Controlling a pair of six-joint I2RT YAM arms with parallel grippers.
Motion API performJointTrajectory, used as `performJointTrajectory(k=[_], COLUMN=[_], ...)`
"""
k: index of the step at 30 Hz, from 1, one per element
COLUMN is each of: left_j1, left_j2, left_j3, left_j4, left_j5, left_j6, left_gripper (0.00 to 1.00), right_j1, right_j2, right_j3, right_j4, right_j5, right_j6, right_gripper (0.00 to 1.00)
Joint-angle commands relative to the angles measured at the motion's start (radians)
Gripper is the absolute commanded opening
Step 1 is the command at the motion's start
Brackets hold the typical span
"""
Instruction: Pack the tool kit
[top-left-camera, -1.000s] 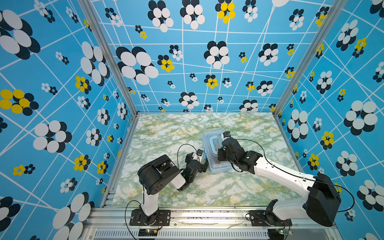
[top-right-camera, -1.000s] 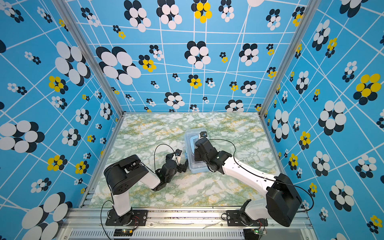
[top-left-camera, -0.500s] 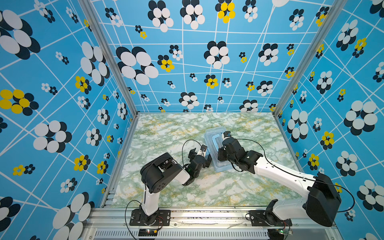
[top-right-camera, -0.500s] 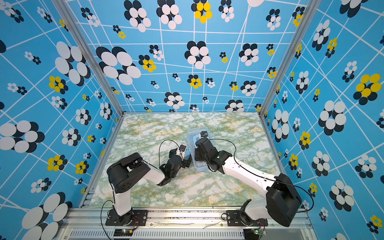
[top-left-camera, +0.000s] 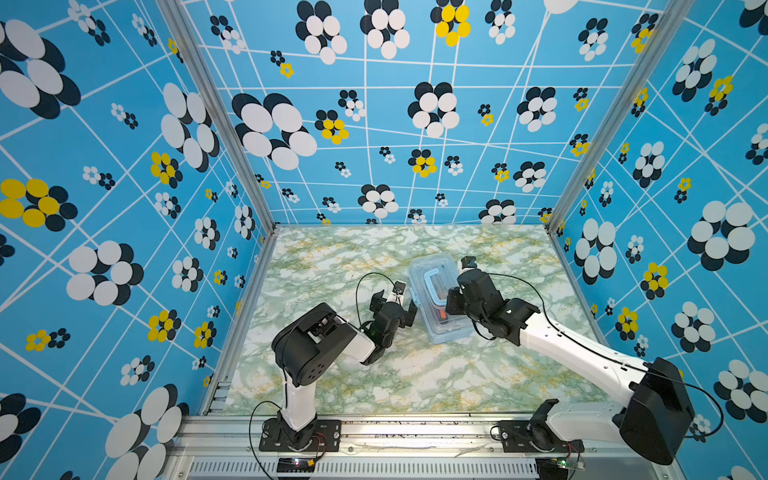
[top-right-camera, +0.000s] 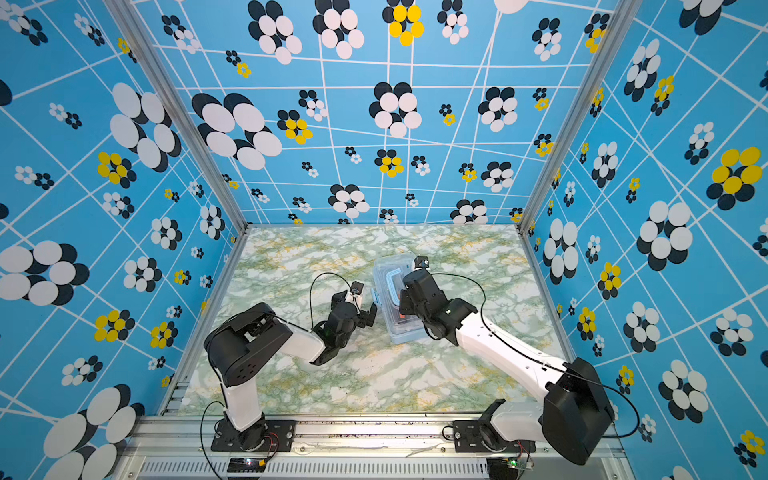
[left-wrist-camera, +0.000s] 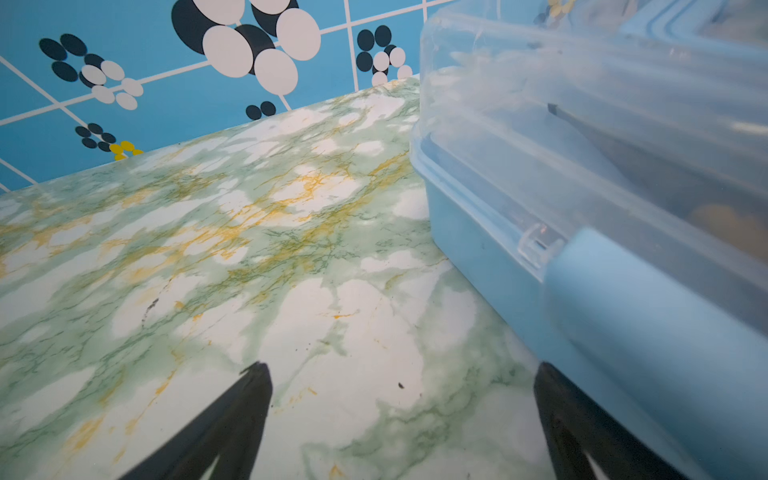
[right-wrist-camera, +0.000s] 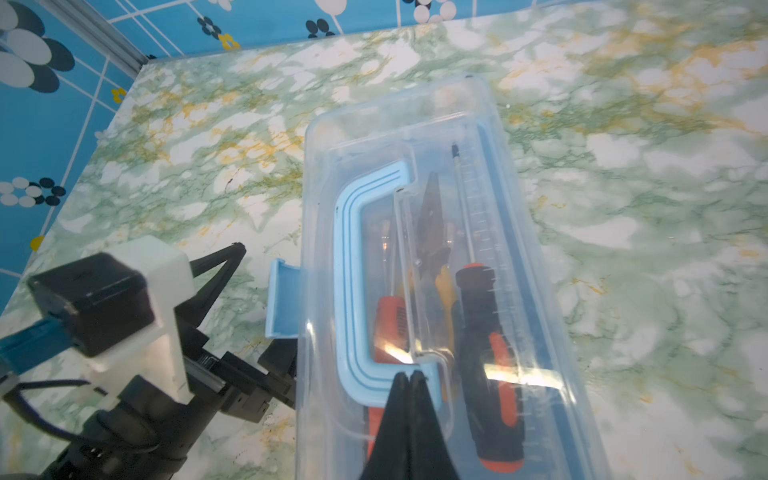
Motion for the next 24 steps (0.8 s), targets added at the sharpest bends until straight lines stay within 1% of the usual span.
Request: performJointTrajectory(k=[1,3,5,6,8,10,11,14,18,21,24], left_j1=[0.011,0.015,0.023,0.032,0.060,0.082,0.090,0.098,0.099,0.097,0.097], left_j2=[-0.026,-0.026,-0.064,-0.075,-0.098,-0.100,-0.102,-0.117,-0.135,-0.142,-0.148], left_j3=[0.030,0.044,0.066,0.081,0.145,0.194,0.201,0.176,0.174,0.176,0.169], left_j4=[-0.024,-0.056,-0.128,-0.180,-0.362,-0.470,-0.481,-0.423,-0.399,-0.398,-0.401], left_j5=[0.025,0.042,0.069,0.095,0.156,0.212,0.243,0.303,0.361,0.385,0.383], left_j6=[-0.017,-0.031,-0.069,-0.101,-0.186,-0.242,-0.259,-0.292,-0.330,-0.349,-0.355], left_gripper=[0.99,0.99,0.99,1.00,1.00,1.00,1.00,0.99,0.97,0.96,0.95], right_j1=[-0.062,-0.102,-0.141,-0.155,-0.188,-0.213,-0.221,-0.227,-0.226,-0.225,-0.212], right_j2=[-0.016,-0.002,0.022,0.035,0.064,0.084,0.097,0.144,0.164,0.157,0.133], right_j3=[-0.001,-0.015,-0.030,-0.035,-0.049,-0.077,-0.088,-0.088,-0.120,-0.154,-0.185], right_j4=[-0.057,-0.054,-0.044,-0.039,-0.018,0.027,0.047,0.058,0.117,0.166,0.201], right_j5=[0.043,0.031,0.027,0.026,0.010,-0.022,-0.037,-0.070,-0.181,-0.249,-0.295], right_j6=[0.014,0.020,0.022,0.024,0.025,0.037,0.041,0.051,0.089,0.127,0.166], right_gripper=[0.04,0.03,0.03,0.03,0.02,0.01,0.01,0.01,0.02,0.02,0.02])
